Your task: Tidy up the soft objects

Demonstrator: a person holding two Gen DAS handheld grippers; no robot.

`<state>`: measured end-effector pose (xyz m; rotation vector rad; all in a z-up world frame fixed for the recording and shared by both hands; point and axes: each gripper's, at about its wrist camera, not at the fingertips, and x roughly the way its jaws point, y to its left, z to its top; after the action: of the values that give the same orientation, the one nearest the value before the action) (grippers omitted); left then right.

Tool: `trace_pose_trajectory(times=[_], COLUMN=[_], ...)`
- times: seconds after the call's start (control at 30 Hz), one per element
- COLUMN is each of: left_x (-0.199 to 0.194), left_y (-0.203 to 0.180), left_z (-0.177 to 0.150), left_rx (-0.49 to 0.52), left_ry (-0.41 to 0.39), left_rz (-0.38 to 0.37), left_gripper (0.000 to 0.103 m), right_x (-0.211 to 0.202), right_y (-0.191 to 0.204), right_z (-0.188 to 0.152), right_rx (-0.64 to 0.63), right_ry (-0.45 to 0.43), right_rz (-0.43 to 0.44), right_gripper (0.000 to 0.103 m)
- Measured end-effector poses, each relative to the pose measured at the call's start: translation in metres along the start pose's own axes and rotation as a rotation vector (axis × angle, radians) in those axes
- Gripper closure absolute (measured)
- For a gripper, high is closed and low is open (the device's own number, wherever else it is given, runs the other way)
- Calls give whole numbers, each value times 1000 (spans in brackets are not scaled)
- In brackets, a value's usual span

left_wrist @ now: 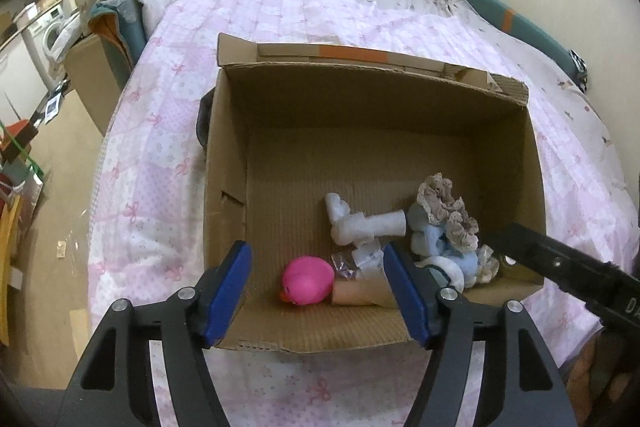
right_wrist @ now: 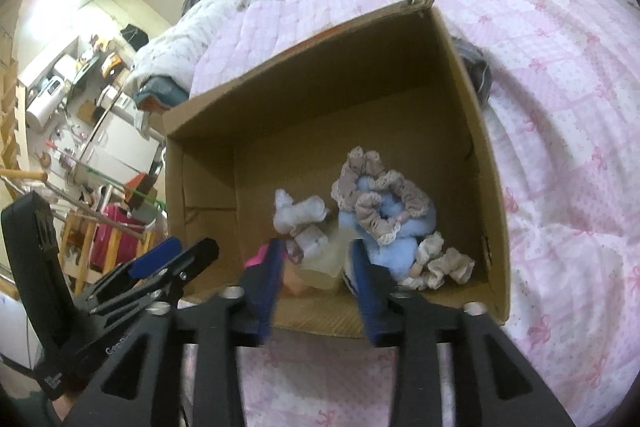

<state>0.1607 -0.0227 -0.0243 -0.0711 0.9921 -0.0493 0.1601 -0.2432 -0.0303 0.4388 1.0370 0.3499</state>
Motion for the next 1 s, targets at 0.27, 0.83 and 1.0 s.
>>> trace_pose_trajectory(times=[0.27,0.83,1.0], left_x=[-21,-94,-115], left_y=[1,24,25], left_z=[3,-31,-44], left_rx=[19,-29,-49], left_ry=[-78,-186,-244], left_rz=[69,33,28], left_gripper=[37,13,0], right_x=[-16,-89,-102], right_y=[4,22,22], right_z=[5,-8,-28], right_rx=[-14,-126,-151], right_ry=[-71,-174,-214], right_rz=[-8,-117,-163], right_gripper=[29,1,0])
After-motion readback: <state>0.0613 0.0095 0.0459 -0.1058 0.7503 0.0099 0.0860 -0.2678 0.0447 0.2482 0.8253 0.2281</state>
